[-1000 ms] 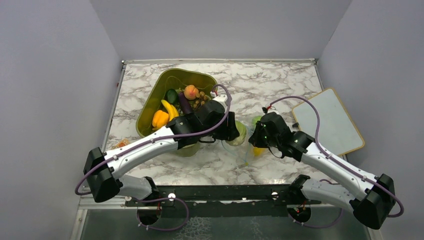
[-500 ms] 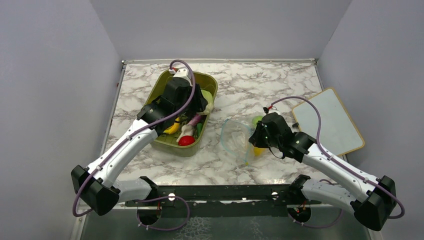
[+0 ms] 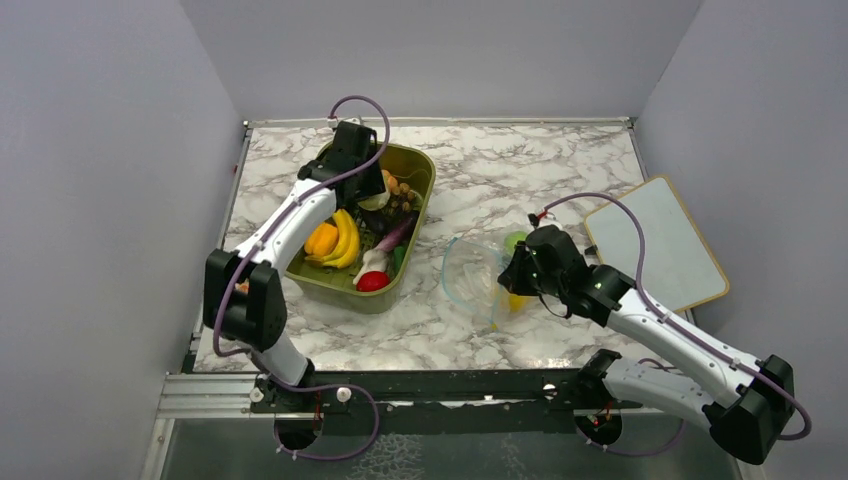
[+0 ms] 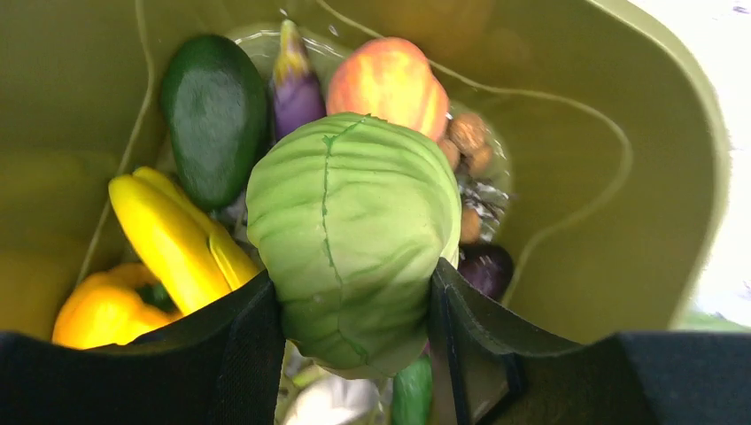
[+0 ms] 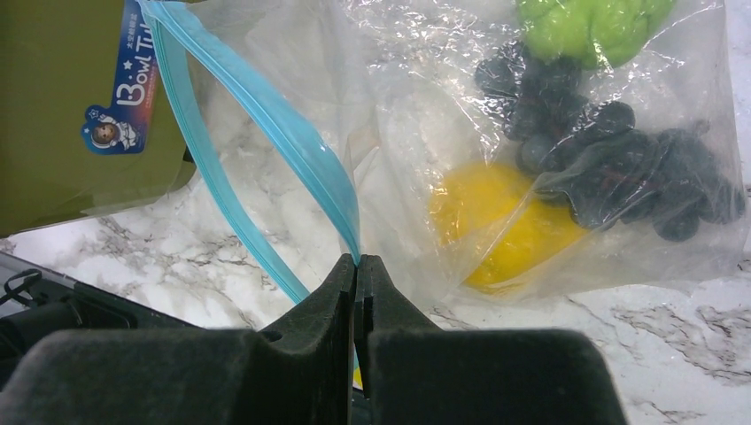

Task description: Open the zip-top bag and remove the fake food

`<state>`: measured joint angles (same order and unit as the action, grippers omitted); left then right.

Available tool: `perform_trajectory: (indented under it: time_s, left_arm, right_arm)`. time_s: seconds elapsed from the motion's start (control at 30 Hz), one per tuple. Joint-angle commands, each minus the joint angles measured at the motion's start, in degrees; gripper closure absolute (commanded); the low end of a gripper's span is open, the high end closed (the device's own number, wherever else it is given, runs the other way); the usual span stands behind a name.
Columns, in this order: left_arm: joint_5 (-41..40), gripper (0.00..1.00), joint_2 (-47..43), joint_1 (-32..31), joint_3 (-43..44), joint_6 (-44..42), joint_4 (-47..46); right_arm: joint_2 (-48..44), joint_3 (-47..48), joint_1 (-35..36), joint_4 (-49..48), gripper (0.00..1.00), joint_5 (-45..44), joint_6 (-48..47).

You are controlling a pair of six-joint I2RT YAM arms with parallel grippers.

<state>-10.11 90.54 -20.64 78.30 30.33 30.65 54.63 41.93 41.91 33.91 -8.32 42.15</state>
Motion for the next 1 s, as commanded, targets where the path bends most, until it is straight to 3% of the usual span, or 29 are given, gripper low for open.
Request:
perform_trajectory:
  time_s: [0.0,0.1,0.2,0.23,0.67,0.77,0.97]
  left_arm:
    - [-2.10,0.63,8.85,3.09,6.15,-4.11,-1.45]
    - [-1.11,0.38,14.03,4.86,10.55,-5.62,0.66]
    - [-2.05,0.03,15.10,5.24,12.64,-6.42,2.38]
    - [-1.66,0.01,15.05,5.46,12.71,-6.46,2.31]
    - [-1.47,0.01,12.65,6.39,15.79,-7.96,2.63]
    - [-0.01,0.05,12.55,6.49,16.75,-7.71,2.48]
    - [5.54,0.39,13.54,7.29,16.40,-7.18,0.89]
  right_arm:
    - [-1.56,-0.53,0.19,-0.26,0.98,-1.02,-0.16]
    - [-1.52,-0.12,0.19,0.66,0.98,-0.92,-0.42]
    - [-1.69,0.19,0.19,1.72,0.97,-1.57,-0.56]
    - [-1.93,-0.07,0.19,1.65,0.97,-1.88,-0.46]
    - [-1.07,0.06,0.19,1.05,0.97,-0.80,-0.55]
    - [-1.52,-0.09,0.19,1.28,0.97,-1.15,-0.60]
    - [-2.01,-0.13,0.19,1.25,0.97,-0.94,-0.38]
